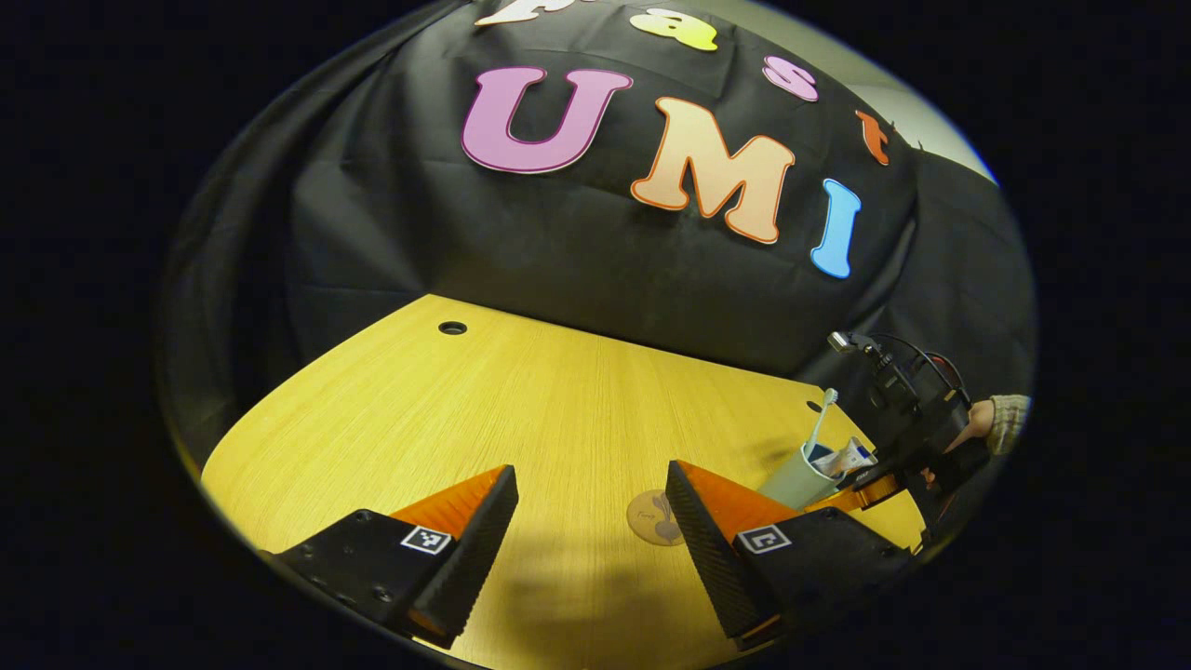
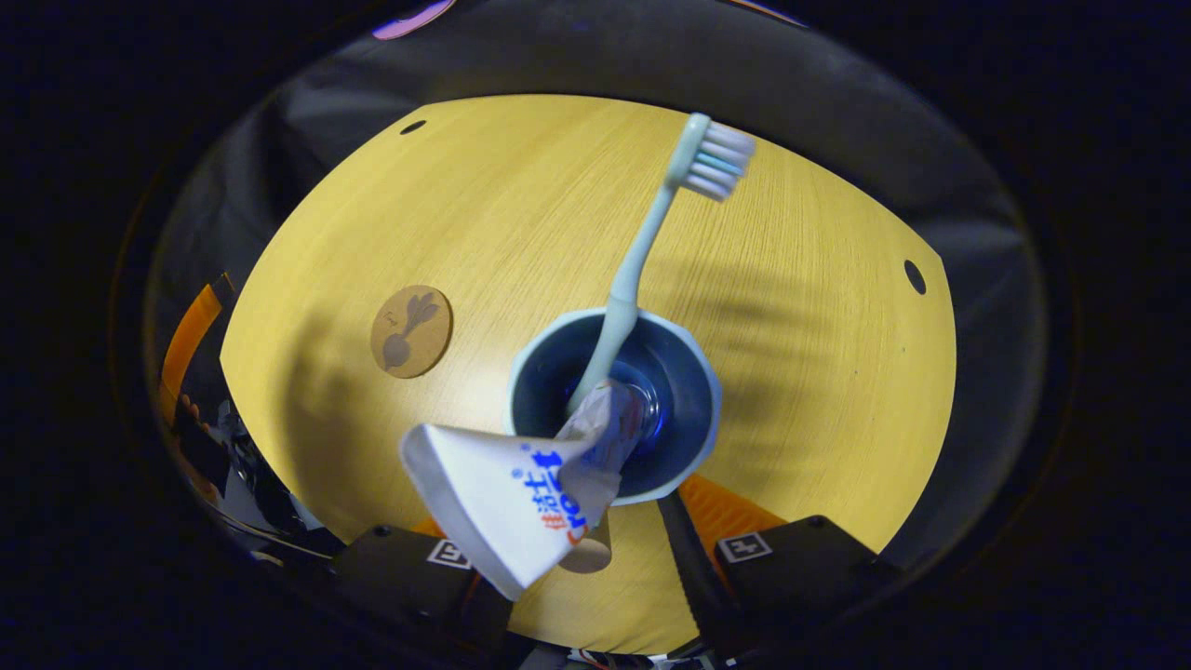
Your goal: Put the toothbrush and toothpaste on the desktop into the cup, then pick up the cup and place it on the coaster on the desktop.
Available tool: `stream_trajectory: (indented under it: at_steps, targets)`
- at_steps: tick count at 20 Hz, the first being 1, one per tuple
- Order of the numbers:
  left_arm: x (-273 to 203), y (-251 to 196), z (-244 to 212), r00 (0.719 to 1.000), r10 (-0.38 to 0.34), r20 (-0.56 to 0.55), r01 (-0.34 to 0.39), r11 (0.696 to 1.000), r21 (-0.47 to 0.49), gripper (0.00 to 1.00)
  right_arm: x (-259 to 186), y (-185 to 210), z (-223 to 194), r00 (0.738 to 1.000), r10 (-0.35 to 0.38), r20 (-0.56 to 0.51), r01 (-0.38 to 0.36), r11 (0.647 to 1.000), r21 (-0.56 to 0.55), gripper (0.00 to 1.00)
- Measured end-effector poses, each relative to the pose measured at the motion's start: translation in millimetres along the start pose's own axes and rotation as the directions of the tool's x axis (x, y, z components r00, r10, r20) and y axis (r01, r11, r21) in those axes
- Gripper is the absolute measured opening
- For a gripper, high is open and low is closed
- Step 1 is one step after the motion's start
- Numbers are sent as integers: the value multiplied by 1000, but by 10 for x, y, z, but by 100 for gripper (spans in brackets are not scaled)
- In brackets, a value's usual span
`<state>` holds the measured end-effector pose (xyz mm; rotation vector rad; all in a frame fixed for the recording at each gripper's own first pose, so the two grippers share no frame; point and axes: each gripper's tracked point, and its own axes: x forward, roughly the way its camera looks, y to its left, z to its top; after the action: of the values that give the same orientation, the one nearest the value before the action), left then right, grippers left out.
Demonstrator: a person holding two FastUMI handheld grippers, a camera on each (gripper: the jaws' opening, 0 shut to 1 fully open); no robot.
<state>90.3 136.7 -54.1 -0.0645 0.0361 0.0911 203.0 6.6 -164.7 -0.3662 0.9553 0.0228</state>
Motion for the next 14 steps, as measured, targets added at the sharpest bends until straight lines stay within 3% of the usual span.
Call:
stream_trajectory:
  at_steps: [4, 7, 14]
  targets:
    - [79, 25, 18, 1000, -16, -11, 17, 1000, 15, 95, 31, -8, -55, 999, 2, -53, 0, 999, 39, 59]
    - [134, 18, 18, 999, -30, -14, 30, 1000, -6, 95, 45, -13, -119, 995, -4, -96, 6, 1000, 20, 31]
    - [80, 48, -54, 998, -39, -46, 37, 998, -44, 95, -1, 57, -87, 996, -14, -85, 15, 1000, 8, 24]
